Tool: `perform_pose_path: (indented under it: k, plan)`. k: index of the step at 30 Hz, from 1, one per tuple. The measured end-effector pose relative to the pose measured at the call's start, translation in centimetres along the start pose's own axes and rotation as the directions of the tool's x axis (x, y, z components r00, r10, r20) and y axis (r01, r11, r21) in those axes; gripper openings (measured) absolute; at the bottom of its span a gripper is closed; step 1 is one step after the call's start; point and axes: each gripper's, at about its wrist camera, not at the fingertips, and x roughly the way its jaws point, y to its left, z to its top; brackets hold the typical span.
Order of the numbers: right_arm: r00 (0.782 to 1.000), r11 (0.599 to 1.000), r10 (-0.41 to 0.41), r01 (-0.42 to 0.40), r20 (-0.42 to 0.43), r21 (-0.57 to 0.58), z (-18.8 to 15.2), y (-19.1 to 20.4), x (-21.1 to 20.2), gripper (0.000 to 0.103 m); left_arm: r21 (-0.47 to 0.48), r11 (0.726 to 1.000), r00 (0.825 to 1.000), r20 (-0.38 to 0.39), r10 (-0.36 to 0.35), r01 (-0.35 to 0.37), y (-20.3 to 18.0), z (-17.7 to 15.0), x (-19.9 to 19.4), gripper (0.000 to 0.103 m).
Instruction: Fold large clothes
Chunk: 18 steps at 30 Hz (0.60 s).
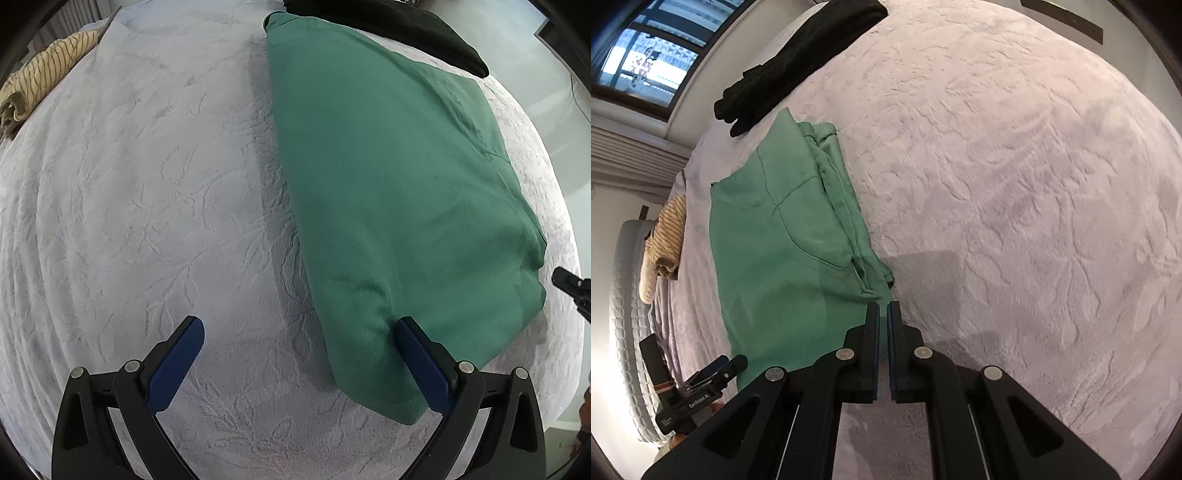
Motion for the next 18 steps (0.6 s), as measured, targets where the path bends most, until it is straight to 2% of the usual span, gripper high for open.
perform_pose_path:
  k: [12, 13, 14, 16, 18]
  plan:
    - [0.999, 0.998, 0.009, -0.011, -0.03, -0.056, 1.9, 1.7, 1.0, 0.006, -0.012, 0.999, 0.999, -0.012, -0.03, 0.03, 1.4, 0.4, -0.9, 0.103]
    - [0.999, 0.998, 0.009, -0.011, -0.031, -0.059, 2.1, 1.8, 1.1, 0.015, -0.011, 0.999, 0.999, -0.012, -0.031, 0.031, 1.5, 0.2, -0.8, 0.103]
    - [0.999, 0.998, 0.007, -0.009, -0.031, -0.063, 2.4, 1.9, 1.2, 0.043, -0.012, 0.999, 0.999, -0.013, -0.033, 0.033, 1.6, 0.4, -0.9, 0.103]
    - [1.0, 0.997, 0.017, -0.018, -0.015, -0.071, 2.8, 2.2, 1.2, 0.078, -0.016, 0.999, 0.999, -0.014, -0.044, 0.044, 1.9, 0.8, -1.0, 0.103]
    - [1.0, 0.996, 0.025, -0.026, -0.015, -0.086, 3.4, 2.6, 1.3, 0.078, -0.029, 0.997, 0.998, -0.006, -0.065, 0.065, 2.3, 1.3, -1.2, 0.103]
